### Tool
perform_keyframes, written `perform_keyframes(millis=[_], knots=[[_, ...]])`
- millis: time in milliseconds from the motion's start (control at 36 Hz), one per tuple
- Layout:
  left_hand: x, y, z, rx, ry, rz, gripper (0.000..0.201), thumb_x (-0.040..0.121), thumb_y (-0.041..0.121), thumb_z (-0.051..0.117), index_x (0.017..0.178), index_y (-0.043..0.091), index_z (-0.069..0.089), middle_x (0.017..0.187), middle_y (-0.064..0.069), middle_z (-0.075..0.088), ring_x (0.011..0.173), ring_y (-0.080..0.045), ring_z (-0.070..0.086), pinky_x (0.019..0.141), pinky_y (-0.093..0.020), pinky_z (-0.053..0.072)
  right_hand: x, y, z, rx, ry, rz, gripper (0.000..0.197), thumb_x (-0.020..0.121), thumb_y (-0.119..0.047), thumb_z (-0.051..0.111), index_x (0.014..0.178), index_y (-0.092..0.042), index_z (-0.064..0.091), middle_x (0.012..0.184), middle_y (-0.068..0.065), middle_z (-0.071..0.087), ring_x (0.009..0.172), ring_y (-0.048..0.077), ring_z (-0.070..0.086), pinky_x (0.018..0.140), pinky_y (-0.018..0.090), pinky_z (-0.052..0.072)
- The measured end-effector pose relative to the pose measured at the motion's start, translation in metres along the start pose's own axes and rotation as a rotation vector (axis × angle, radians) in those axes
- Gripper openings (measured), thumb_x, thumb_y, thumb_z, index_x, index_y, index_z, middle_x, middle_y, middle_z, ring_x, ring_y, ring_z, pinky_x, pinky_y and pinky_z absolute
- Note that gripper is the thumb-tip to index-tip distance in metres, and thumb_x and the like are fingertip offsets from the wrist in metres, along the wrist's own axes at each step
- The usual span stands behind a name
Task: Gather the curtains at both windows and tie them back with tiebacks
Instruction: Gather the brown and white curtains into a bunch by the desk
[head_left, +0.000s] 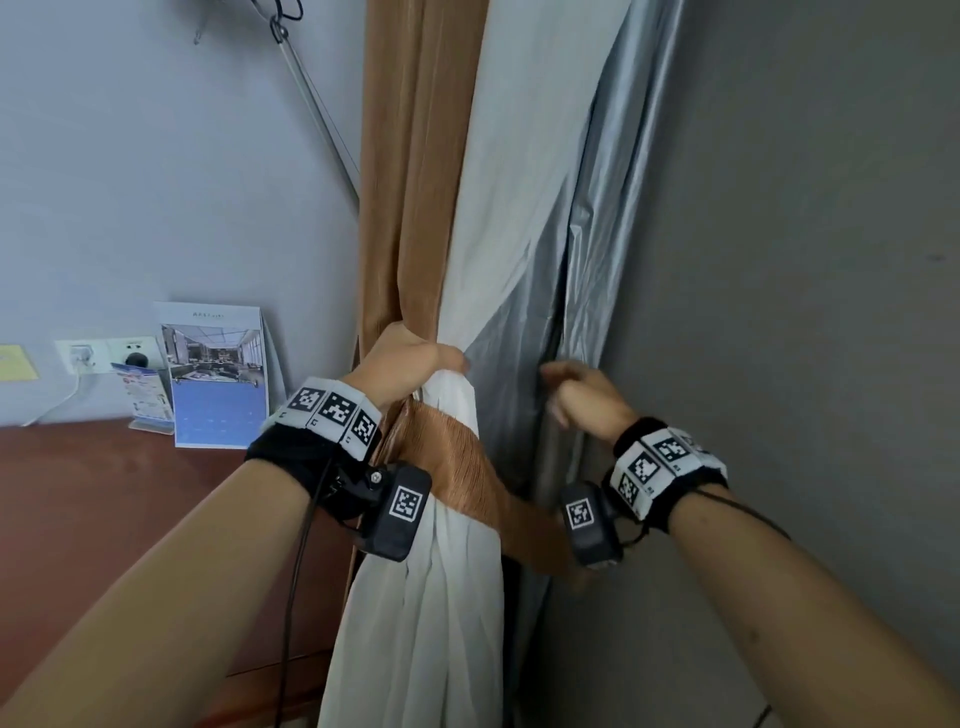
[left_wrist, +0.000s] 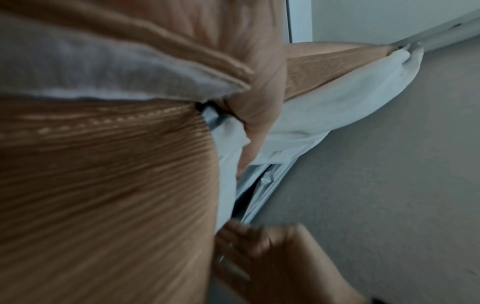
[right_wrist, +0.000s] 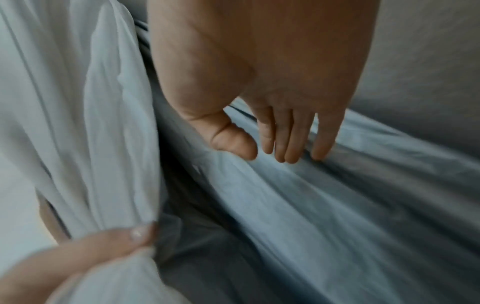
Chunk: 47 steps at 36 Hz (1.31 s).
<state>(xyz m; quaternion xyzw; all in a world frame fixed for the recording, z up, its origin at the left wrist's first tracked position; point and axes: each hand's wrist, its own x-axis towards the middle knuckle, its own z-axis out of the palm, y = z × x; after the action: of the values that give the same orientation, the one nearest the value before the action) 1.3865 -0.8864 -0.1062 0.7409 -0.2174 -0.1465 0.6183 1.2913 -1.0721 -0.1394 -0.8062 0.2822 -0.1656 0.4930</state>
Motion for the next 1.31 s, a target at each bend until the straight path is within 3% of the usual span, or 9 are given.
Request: perform_keyframes(millis=[139, 278, 389, 500, 750, 917, 1000, 1083, 1305], knots=[[0.008, -0.007, -0.001, -0.008, 0.177, 0.002, 0.09, 0.06, 0.019, 0.089, 0.132, 0.006, 0.036, 0.112, 0.001, 0.056, 0.104, -0.018, 0.058, 0.096, -0.037, 0.05, 0.022, -0.039, 0.007, 0.189, -0.037, -0.117, 0.067, 0.069, -0.005, 0.063, 0.136, -0.005, 0.051, 0.132, 0.01, 0.061, 0.119, 0.022, 0.057, 0.104, 0.038, 0.047], [0.017, -0.015, -0.014, -0.037, 0.38, 0.021, 0.103, 0.063, 0.016, 0.084, 0.141, 0.004, 0.02, 0.129, -0.008, 0.048, 0.115, -0.022, 0.053, 0.104, -0.039, 0.045, 0.045, -0.052, 0.034, 0.024, 0.055, -0.057, 0.141, 0.045, -0.057, 0.088, 0.154, -0.015, 0.01, 0.157, 0.006, 0.029, 0.141, 0.024, 0.035, 0.116, 0.041, 0.033], [0.029, -0.01, -0.032, -0.081, 0.275, -0.026, 0.077, 0.059, 0.007, 0.083, 0.127, 0.003, 0.049, 0.109, -0.003, 0.063, 0.098, -0.02, 0.062, 0.08, -0.029, 0.055, 0.062, -0.053, 0.055, -0.027, 0.035, -0.024, 0.155, 0.045, -0.052, 0.093, 0.155, -0.019, -0.011, 0.163, 0.006, 0.006, 0.149, 0.025, 0.017, 0.121, 0.04, 0.022], [0.039, -0.001, -0.045, -0.074, 0.019, -0.086, 0.021, 0.065, -0.007, 0.075, 0.081, 0.005, 0.07, 0.074, -0.002, 0.069, 0.072, -0.019, 0.065, 0.051, -0.018, 0.047, 0.076, -0.061, 0.07, 0.071, -0.019, -0.063, 0.137, 0.061, -0.027, 0.091, 0.155, -0.016, -0.008, 0.16, 0.006, 0.021, 0.145, 0.024, 0.027, 0.118, 0.033, 0.026], [0.056, 0.005, -0.027, 0.031, -0.26, -0.124, 0.058, 0.043, 0.007, 0.077, 0.1, -0.006, 0.072, 0.102, -0.017, 0.073, 0.097, -0.032, 0.069, 0.093, -0.047, 0.054, 0.088, -0.071, 0.062, 0.028, -0.102, -0.178, 0.025, 0.096, -0.01, 0.056, 0.121, -0.008, 0.053, 0.111, -0.004, 0.055, 0.104, 0.011, 0.054, 0.083, 0.02, 0.042], [0.074, -0.003, -0.002, 0.009, -0.245, -0.039, 0.064, 0.041, 0.009, 0.08, 0.103, -0.004, 0.07, 0.105, -0.013, 0.074, 0.096, -0.027, 0.07, 0.089, -0.041, 0.056, 0.083, -0.059, 0.042, 0.05, -0.048, -0.185, 0.02, 0.097, 0.001, 0.048, 0.113, -0.007, 0.056, 0.099, 0.0, 0.062, 0.089, 0.013, 0.06, 0.071, 0.005, 0.045], [0.084, -0.011, 0.009, 0.005, -0.131, 0.006, 0.053, 0.046, 0.011, 0.084, 0.096, 0.0, 0.072, 0.098, -0.008, 0.075, 0.093, -0.023, 0.071, 0.08, -0.033, 0.058, 0.088, -0.047, 0.035, 0.209, 0.035, -0.075, 0.028, 0.091, 0.007, 0.04, 0.083, -0.009, 0.061, 0.082, 0.009, 0.065, 0.075, 0.021, 0.061, 0.072, 0.031, 0.052], [0.087, -0.013, 0.019, 0.096, 0.043, 0.067, 0.08, 0.038, 0.034, 0.087, 0.11, 0.004, 0.066, 0.11, -0.002, 0.067, 0.105, -0.02, 0.064, 0.089, -0.034, 0.055, 0.088, -0.035, 0.025, 0.235, 0.086, -0.024, 0.032, 0.087, 0.015, 0.035, 0.081, -0.002, 0.061, 0.062, 0.003, 0.055, 0.059, 0.016, 0.047, 0.059, 0.028, 0.039], [0.09, -0.015, 0.028, 0.421, 0.242, 0.167, 0.07, 0.059, 0.046, 0.081, 0.118, 0.011, 0.063, 0.151, -0.009, 0.018, 0.141, -0.03, 0.012, 0.118, -0.042, 0.013, 0.065, -0.031, 0.002, -0.103, 0.242, -0.015, 0.033, 0.1, -0.002, 0.036, 0.124, 0.013, 0.054, 0.127, 0.029, 0.056, 0.119, 0.039, 0.052, 0.094, 0.033, 0.041]])
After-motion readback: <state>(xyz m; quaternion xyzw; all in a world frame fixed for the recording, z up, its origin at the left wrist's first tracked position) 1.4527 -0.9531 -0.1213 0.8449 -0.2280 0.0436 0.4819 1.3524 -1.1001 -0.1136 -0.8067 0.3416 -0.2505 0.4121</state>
